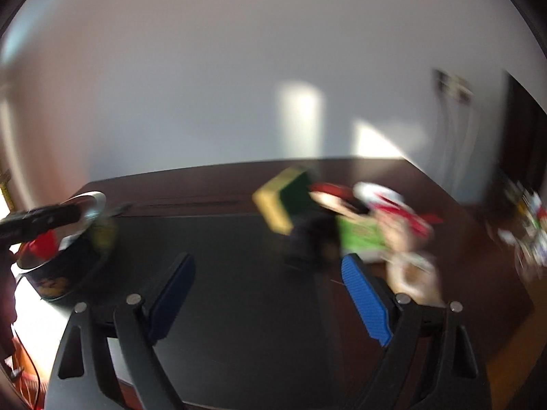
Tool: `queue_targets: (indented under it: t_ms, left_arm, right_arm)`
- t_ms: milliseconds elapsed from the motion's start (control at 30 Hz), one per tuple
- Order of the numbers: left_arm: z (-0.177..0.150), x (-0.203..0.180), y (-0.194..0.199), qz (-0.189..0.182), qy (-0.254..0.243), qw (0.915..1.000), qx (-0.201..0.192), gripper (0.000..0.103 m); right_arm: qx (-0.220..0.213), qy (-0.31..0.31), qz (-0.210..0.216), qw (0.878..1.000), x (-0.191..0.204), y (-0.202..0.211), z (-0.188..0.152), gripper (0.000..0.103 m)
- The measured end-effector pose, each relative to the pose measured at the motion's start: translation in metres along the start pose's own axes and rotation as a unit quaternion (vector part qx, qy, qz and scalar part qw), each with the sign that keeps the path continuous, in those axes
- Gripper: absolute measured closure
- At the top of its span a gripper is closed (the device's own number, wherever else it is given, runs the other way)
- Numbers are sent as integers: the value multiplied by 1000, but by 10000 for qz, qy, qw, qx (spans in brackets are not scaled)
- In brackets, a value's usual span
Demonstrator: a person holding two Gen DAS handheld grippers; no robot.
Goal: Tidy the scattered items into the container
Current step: 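Withdraw both tools from the bowl back toward the table items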
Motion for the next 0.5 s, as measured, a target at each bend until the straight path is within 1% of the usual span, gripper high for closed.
queue_targets:
  t_ms: [67, 167, 233, 333, 433, 500]
  left_arm:
    - [1, -29, -18, -228, -174, 9995, 149, 22]
    - [4, -62, -42, -433, -405, 9978, 281, 22]
    - [6, -83, -62, -495, -548, 9966, 373, 22]
    - [11, -102, -84, -618, -555, 9953, 489, 22]
    - [15, -119, -106, -790, -508, 9934, 661, 22]
    - [16, -128, -117, -825, -499, 9925, 747, 22]
  right_arm:
    - [45, -233, -165, 9996, -29, 4, -5, 14]
    - [81, -446, -354, 9983, -63, 12, -10, 12]
    - [113, -517, -447, 9976, -73, 12, -15, 12]
    - [176, -608, -540, 9965, -93, 14, -21, 12]
    - [200, -664, -581, 9959, -103, 12, -26, 12]
    - [207, -697, -594, 9956, -108, 11, -27, 11]
Point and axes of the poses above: each gripper's, at about its wrist camera, not at the fingertips, and y roughly against the way its jaws point, x to its left, z to its top, the point moved 3 cm from there along -y, roughly the way its jaws point
